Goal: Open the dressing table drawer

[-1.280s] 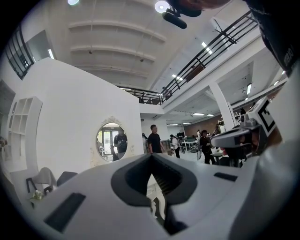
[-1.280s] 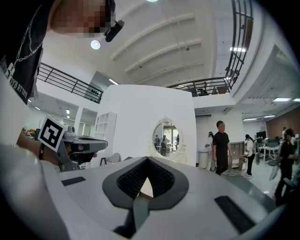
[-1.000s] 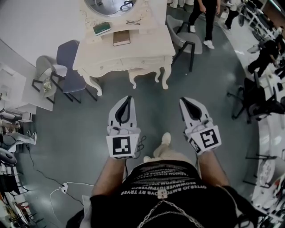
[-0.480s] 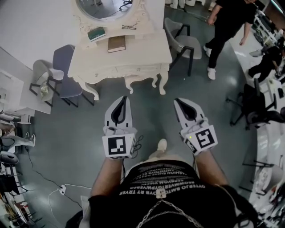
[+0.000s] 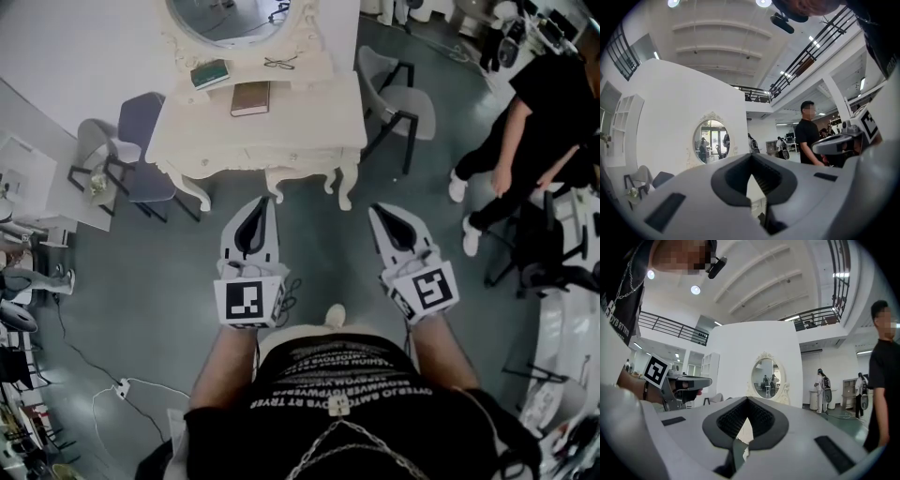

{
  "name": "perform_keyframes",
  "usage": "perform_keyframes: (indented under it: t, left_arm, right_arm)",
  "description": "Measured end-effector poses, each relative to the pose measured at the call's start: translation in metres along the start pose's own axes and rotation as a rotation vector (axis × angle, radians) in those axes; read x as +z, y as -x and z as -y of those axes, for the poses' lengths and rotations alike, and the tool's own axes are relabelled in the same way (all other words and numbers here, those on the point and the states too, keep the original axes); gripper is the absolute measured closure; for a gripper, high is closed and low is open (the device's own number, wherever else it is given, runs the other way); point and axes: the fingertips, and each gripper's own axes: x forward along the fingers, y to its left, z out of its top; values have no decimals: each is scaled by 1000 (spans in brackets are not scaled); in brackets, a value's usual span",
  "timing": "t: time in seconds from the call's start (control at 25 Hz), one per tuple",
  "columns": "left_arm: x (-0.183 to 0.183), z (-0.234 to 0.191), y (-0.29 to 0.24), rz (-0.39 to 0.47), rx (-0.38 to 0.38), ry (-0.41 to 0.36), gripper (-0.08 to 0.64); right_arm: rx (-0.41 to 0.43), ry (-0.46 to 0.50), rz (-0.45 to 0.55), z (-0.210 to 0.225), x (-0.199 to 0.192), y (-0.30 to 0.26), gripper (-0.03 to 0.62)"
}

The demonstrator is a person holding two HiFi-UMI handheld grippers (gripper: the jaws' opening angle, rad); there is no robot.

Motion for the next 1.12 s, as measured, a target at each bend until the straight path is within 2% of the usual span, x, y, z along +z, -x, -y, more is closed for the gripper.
perform_keyframes:
  t: [0.08,0.48,0.6,0.68,0.84,1.04,1.12]
  left_arm:
    - [1,1,-7,-8,14,15,558]
    - [-6,-10,-24,-44,45,-64,558]
    - [-3,-19,-32,-40,58,-38,558]
    - [-6,-24,-39,-41,51,-50,558]
    - [-11,-35,-62,-43,39,-19,558]
    - [-20,-57,-102,-63,4,-61,558]
    - [-22,-65,-121,-60,-2,-44,558]
  right_arm:
    - [5,-7,14,8,4,-6,601]
    - [-2,57,22,25,10,-32,603]
    - [2,65,20,25,11,-46,601]
    - [5,66,24,24,12,-55,601]
    - [-3,63,16,28,10,-77,601]
    - [-27,62,-3,46,8,-114,601]
    - [-35,51,-9,55,5,-130,603]
